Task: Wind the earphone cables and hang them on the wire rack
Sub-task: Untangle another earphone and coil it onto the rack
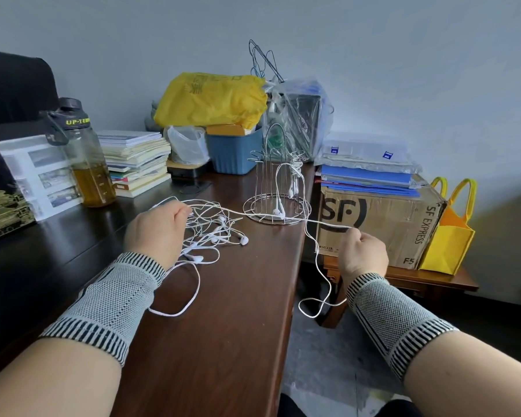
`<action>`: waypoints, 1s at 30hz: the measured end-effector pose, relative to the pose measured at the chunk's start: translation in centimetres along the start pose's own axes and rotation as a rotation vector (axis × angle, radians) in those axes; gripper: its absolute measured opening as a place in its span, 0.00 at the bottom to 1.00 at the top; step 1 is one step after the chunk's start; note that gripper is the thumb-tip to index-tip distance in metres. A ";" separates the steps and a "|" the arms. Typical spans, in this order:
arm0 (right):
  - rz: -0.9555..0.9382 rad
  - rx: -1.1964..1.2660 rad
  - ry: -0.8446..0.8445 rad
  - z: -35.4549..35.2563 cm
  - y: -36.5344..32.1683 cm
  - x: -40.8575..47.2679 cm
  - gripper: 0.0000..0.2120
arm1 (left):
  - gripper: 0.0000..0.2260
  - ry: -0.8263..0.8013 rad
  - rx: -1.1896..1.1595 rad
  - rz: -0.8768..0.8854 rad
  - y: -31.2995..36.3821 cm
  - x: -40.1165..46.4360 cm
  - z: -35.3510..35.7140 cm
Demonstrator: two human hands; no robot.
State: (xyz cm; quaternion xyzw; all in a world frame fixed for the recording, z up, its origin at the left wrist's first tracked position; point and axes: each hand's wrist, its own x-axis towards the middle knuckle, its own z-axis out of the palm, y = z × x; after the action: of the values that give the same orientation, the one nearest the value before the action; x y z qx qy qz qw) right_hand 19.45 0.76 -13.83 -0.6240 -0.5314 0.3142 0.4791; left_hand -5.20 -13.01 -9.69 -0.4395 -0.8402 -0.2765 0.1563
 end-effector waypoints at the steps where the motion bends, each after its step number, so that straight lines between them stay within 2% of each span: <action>1: 0.004 -0.013 -0.005 -0.1 0.0 0.1 0.19 | 0.17 0.008 -0.004 0.000 0.1 0.0 0.0; 5: -0.026 -0.142 -0.070 0.2 0.1 0.0 0.13 | 0.15 0.027 -0.053 0.071 0.4 -0.1 -0.2; 7: -0.163 -0.182 -0.136 0.5 -0.3 -1.0 0.16 | 0.14 0.033 -0.099 0.156 1.3 -0.4 -0.3; 11: -0.620 -0.086 -0.340 1.4 -2.8 -4.3 0.23 | 0.12 0.001 -0.152 0.313 3.4 -1.2 -0.2; 14: -0.714 0.023 -0.541 2.5 -4.1 -6.1 0.22 | 0.11 -0.044 -0.171 0.368 3.8 -1.4 -0.2; 16: -0.710 0.018 -0.593 3.0 -4.5 -6.4 0.15 | 0.10 -0.059 -0.177 0.374 3.7 -1.5 -0.2; 18: -0.714 0.017 -0.560 3.2 -4.5 -6.3 0.07 | 0.10 -0.095 -0.181 0.355 3.6 -1.4 -0.1; 22: -0.604 0.070 -0.443 2.5 -4.4 -5.4 0.10 | 0.10 -0.158 -0.181 0.300 3.3 -1.3 0.1; 26: -0.425 0.164 -0.292 1.2 -4.5 -3.5 0.16 | 0.10 -0.135 -0.221 0.256 3.2 -1.1 0.1; 30: -0.405 0.126 -0.179 0.5 -4.3 -1.6 0.22 | 0.07 -0.120 -0.291 0.164 4.0 -0.5 0.4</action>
State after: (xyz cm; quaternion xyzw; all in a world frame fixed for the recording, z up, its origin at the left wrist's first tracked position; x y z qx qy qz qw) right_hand 17.06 -0.79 -10.15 -0.4431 -0.6655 0.2982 0.5213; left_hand -1.59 -11.27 -8.98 -0.5401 -0.7606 -0.3547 0.0628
